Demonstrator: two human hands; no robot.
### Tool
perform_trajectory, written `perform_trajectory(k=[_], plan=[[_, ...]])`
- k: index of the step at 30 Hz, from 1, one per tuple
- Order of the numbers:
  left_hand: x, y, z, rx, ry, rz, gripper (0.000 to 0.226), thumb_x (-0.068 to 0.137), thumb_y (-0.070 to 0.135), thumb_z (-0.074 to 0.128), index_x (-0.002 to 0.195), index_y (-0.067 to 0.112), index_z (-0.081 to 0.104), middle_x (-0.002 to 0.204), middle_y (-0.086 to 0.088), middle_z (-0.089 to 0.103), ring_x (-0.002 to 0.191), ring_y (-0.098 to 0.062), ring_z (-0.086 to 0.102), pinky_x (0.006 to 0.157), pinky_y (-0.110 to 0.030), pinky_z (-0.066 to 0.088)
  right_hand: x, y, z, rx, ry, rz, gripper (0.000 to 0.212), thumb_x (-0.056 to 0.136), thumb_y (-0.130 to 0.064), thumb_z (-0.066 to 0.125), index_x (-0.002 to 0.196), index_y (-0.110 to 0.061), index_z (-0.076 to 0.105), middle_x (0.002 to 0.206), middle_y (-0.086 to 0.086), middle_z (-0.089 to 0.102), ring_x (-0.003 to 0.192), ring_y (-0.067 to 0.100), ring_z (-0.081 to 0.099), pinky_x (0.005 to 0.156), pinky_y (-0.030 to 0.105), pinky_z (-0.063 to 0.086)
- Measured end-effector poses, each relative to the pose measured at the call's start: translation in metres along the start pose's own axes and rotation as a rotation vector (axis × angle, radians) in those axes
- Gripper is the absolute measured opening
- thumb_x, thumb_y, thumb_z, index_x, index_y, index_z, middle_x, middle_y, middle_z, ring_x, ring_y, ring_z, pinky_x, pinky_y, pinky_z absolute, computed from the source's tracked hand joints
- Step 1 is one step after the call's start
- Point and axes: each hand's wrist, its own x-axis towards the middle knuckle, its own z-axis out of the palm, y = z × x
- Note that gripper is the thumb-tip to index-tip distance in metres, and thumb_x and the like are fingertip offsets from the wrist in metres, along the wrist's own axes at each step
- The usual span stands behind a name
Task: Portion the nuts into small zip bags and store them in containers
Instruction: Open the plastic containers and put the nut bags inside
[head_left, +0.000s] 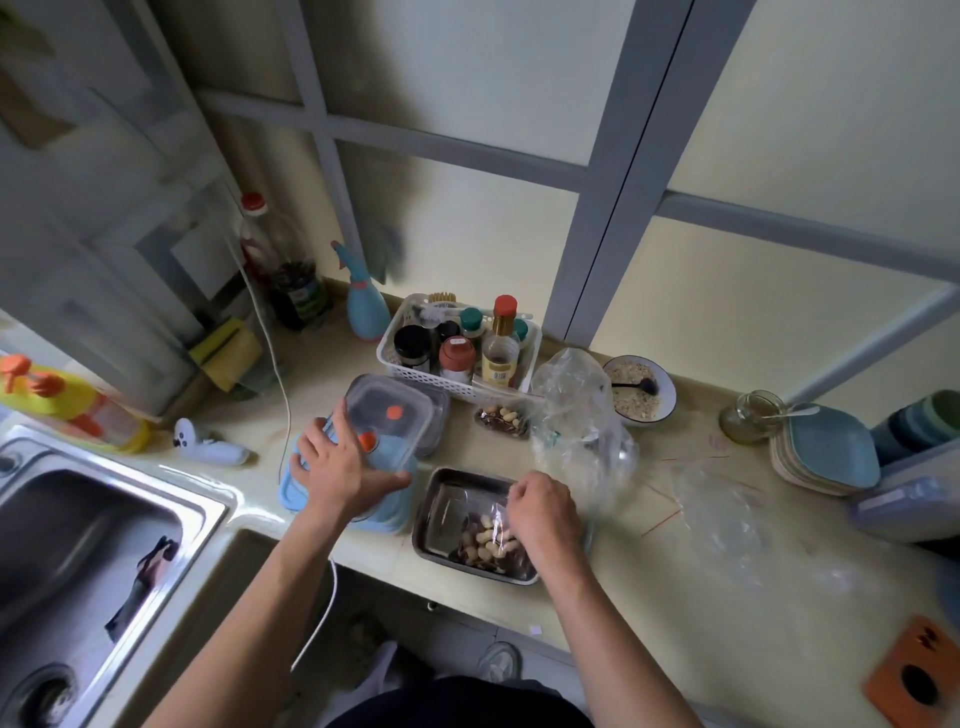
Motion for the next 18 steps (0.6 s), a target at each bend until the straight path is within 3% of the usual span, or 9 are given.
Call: perform_trajectory(k=[3, 6, 8, 10, 13, 15, 16, 18], plan=[[-0.010, 0.024, -0.019, -0.003, -0.082, 0.284, 0.125, 0.054, 0.065, 0.081, 0.150, 0.033, 0.008, 0.147, -0.008, 0.017, 0.137, -0.033, 0.019, 0.117, -0.051, 0.023, 0.009, -0.001, -0.019, 0.329, 0.102, -0.029, 0.028, 0.104, -0.030, 0.044, 0.088, -0.020, 0.064, 0.085, 0.002, 0.070, 0.072, 0.021, 0.067, 0.067, 0.043, 0.059], [-0.023, 0.046, -0.020, 0.098, -0.292, 0.603, 0.123, 0.057, 0.065, 0.079, 0.152, 0.038, 0.004, 0.151, -0.001, 0.010, 0.141, -0.030, 0.013, 0.121, -0.050, 0.014, 0.013, -0.004, -0.047, 1.017, -0.220, 0.144, 0.040, 0.108, -0.045, 0.038, 0.111, -0.017, 0.066, 0.100, 0.011, 0.077, 0.083, 0.027, 0.075, 0.073, 0.042, 0.062], [-0.032, 0.054, -0.007, 0.202, -0.290, 0.690, 0.126, 0.058, 0.064, 0.078, 0.154, 0.036, 0.002, 0.156, -0.005, 0.006, 0.146, -0.033, 0.007, 0.122, -0.052, 0.008, 0.010, -0.001, -0.064, 1.274, -0.458, 0.216, 0.054, 0.105, -0.057, 0.035, 0.120, -0.014, 0.064, 0.108, 0.016, 0.076, 0.093, 0.037, 0.073, 0.073, 0.043, 0.061], [-0.043, 0.060, 0.010, 0.315, -0.270, 0.750, 0.130, 0.058, 0.064, 0.077, 0.156, 0.034, -0.002, 0.159, -0.008, 0.002, 0.149, -0.032, 0.001, 0.123, -0.053, 0.002, 0.008, 0.006, -0.067, 1.315, -0.549, 0.221, 0.052, 0.103, -0.057, 0.043, 0.123, -0.013, 0.062, 0.112, 0.018, 0.075, 0.092, 0.037, 0.072, 0.072, 0.042, 0.060], [-0.049, 0.062, 0.026, 0.259, -0.455, 0.791, 0.119, 0.064, 0.062, 0.071, 0.158, 0.032, 0.005, 0.161, -0.010, 0.010, 0.149, -0.031, 0.010, 0.123, -0.048, 0.009, 0.005, 0.018, -0.056, 1.231, -0.466, 0.249, 0.031, 0.102, -0.039, 0.057, 0.121, -0.015, 0.064, 0.110, 0.015, 0.075, 0.092, 0.034, 0.074, 0.068, 0.036, 0.060], [-0.047, 0.065, 0.024, 0.089, -0.584, 0.808, 0.082, 0.077, 0.047, 0.062, 0.152, 0.028, 0.034, 0.152, -0.010, 0.042, 0.138, -0.029, 0.041, 0.114, -0.042, 0.036, 0.004, 0.027, -0.050, 1.182, -0.390, 0.274, 0.023, 0.102, -0.025, 0.058, 0.121, -0.014, 0.064, 0.105, 0.013, 0.075, 0.084, 0.027, 0.074, 0.067, 0.035, 0.058], [-0.046, 0.067, 0.022, 0.043, -0.570, 0.836, 0.064, 0.081, 0.040, 0.057, 0.143, 0.025, 0.049, 0.139, -0.008, 0.058, 0.125, -0.027, 0.055, 0.103, -0.038, 0.047, 0.002, 0.031, -0.049, 1.197, -0.394, 0.298, 0.024, 0.102, -0.018, 0.057, 0.123, -0.008, 0.063, 0.095, 0.014, 0.075, 0.074, 0.025, 0.072, 0.062, 0.034, 0.058], [-0.044, 0.072, 0.015, 0.017, -0.457, 0.893, 0.040, 0.087, 0.032, 0.056, 0.124, 0.021, 0.064, 0.114, -0.004, 0.072, 0.101, -0.025, 0.067, 0.083, -0.034, 0.053, -0.002, 0.035, -0.051, 1.233, -0.428, 0.359, 0.029, 0.102, -0.013, 0.054, 0.123, 0.006, 0.060, 0.076, 0.016, 0.071, 0.056, 0.023, 0.065, 0.047, 0.029, 0.052]])
